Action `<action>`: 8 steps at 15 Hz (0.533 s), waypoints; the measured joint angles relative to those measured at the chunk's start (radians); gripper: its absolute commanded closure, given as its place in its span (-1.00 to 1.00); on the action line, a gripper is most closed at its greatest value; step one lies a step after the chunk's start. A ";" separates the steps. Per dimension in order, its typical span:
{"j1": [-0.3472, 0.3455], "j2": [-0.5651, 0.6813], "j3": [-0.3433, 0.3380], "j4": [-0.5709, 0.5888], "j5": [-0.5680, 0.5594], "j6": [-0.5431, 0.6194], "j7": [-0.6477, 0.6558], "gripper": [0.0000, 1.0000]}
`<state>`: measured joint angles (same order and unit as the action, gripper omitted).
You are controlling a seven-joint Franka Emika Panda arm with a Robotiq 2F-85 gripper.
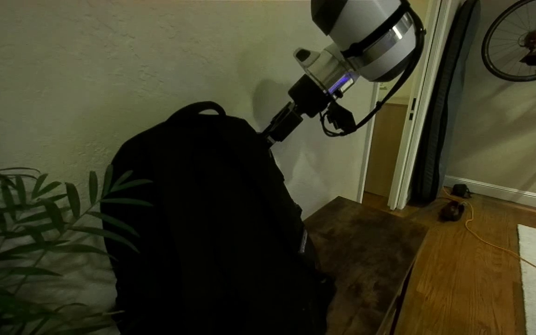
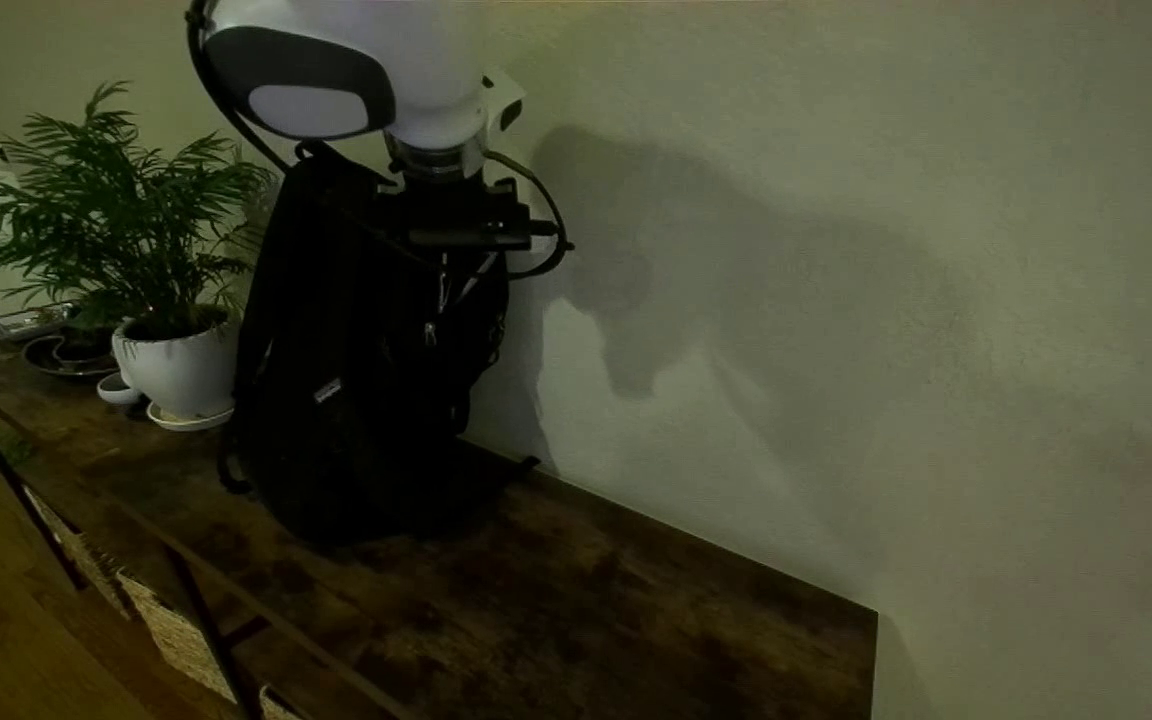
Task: Pick up the wallet from the table and put it in the black bag.
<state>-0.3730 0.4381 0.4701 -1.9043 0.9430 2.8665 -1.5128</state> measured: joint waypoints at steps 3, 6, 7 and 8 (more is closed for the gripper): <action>0.031 -0.049 -0.048 -0.068 -0.048 0.079 0.083 -1.00; 0.097 -0.097 -0.153 -0.141 -0.163 0.117 0.248 -1.00; 0.122 -0.110 -0.194 -0.162 -0.205 0.120 0.305 -1.00; 0.149 -0.121 -0.236 -0.180 -0.247 0.120 0.360 -1.00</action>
<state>-0.2244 0.3168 0.2346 -2.0845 0.6959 2.9867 -1.1533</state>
